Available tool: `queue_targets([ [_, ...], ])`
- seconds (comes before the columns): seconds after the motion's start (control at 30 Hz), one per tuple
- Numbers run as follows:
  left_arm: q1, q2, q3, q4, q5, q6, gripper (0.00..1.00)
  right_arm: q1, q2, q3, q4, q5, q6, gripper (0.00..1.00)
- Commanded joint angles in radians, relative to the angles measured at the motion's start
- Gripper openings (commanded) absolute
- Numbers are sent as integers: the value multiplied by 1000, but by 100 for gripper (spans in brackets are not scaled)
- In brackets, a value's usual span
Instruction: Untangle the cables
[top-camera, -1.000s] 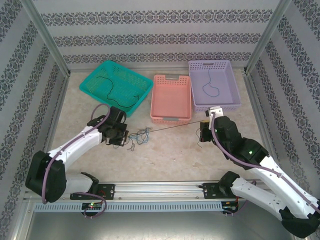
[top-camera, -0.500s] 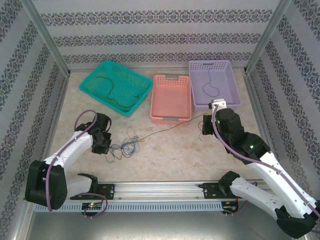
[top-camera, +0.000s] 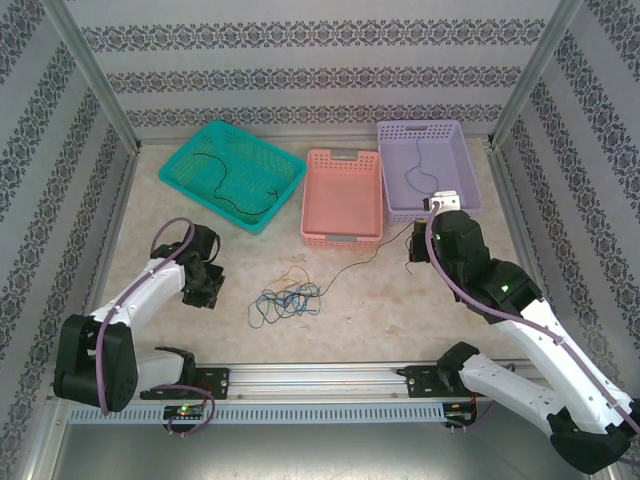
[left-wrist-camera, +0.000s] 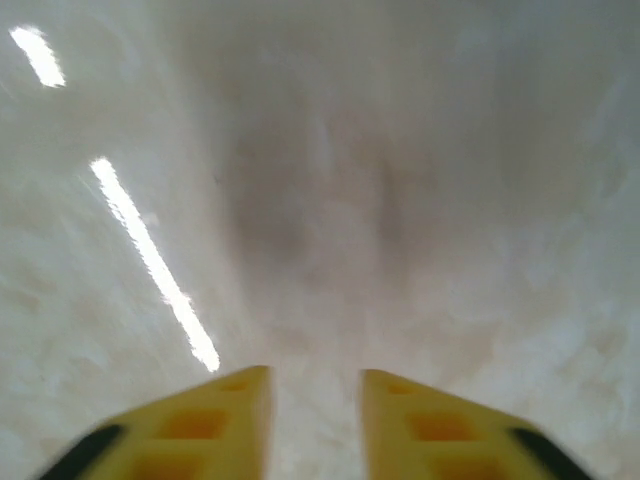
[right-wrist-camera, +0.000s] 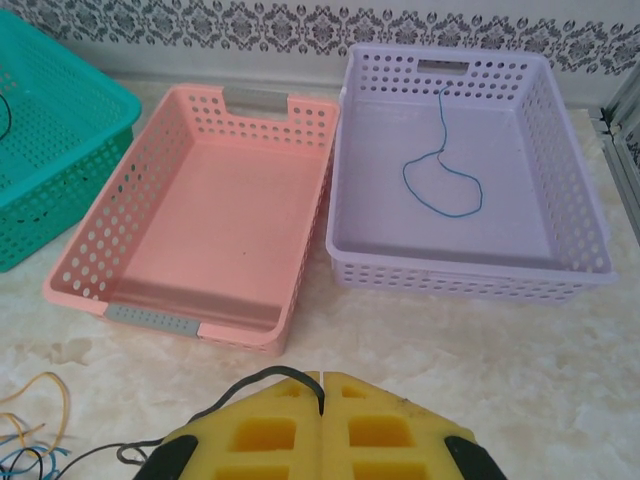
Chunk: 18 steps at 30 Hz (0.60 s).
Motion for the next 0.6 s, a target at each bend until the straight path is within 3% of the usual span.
queue_targets([
  [0.0,-120,-46,58,-38,145,-124,63,-9,9,8,-9,-20,19,0],
  [0.03,-183,-71,71,-64,141,-195,72,-9,10,2,-7,-25,23,0],
  [0.1,-282,-105,69,-62,123,-317,81,-9,10,-6,-3,-30,30,0],
  [0.2,-351,-83,27,49,130,-435,83,-9,10,-15,1,-37,39,0],
  [0.33,-364,50,65,129,139,-405,83,-8,11,-17,4,-44,41,0],
  [0.4,-365,121,93,142,148,-367,80,-7,8,-19,4,-43,41,0],
  [0.57,-374,231,70,203,148,-336,61,-7,-6,-25,7,-30,47,0],
])
